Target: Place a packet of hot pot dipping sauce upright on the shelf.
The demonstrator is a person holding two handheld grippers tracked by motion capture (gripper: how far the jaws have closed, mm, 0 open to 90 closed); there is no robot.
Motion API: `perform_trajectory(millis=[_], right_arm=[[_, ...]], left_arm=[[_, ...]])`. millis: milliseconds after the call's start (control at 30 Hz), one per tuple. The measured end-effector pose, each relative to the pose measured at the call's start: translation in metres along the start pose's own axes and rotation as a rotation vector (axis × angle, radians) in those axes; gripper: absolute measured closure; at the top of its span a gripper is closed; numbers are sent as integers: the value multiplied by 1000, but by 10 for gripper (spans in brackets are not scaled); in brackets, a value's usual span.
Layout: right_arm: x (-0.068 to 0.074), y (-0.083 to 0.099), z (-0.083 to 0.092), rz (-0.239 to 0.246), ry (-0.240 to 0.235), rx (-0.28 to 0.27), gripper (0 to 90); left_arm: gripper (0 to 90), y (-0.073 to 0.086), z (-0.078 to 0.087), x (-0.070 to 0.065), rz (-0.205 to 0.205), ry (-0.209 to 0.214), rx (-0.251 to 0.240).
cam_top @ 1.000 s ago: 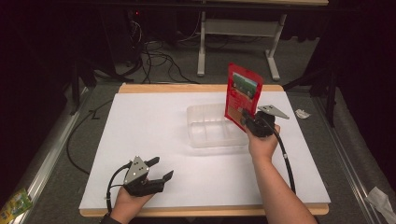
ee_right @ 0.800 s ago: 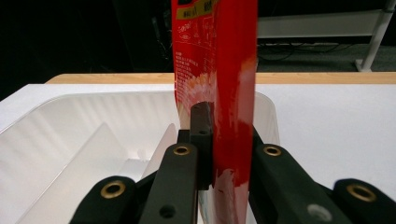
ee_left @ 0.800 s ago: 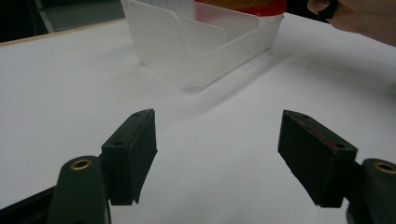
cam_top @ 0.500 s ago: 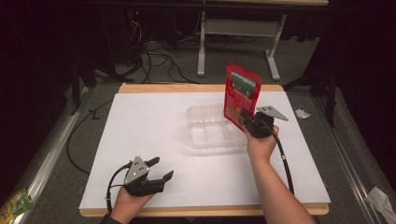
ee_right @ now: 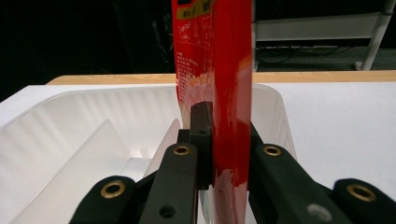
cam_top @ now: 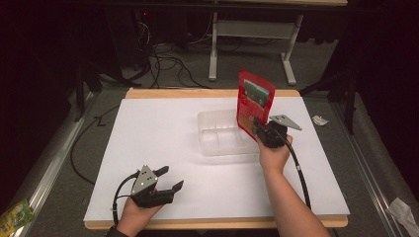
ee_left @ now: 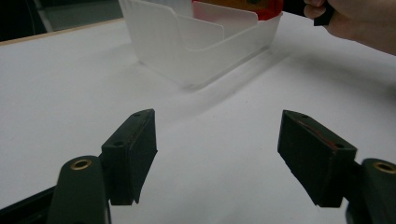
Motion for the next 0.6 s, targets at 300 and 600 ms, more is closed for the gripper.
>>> perform_trajectory(millis=[300,600], right_arm=[[-3,13,1,25,-4,19,838],[-4,33,4,78,8,73,828]], left_arm=[[288,0,0,-1,-1,3,3],[287,0,-2,-2,-6,3,7]])
Point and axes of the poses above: each handheld gripper's, and its own axes: z roughly backward along the jaws, y roughly out of its underside, x roughly to its left, the point moved 9 cm from there along -z, roughly forward along the jaws, and after that the axes turned 7 degrees about -z, right-handed, at the moved point
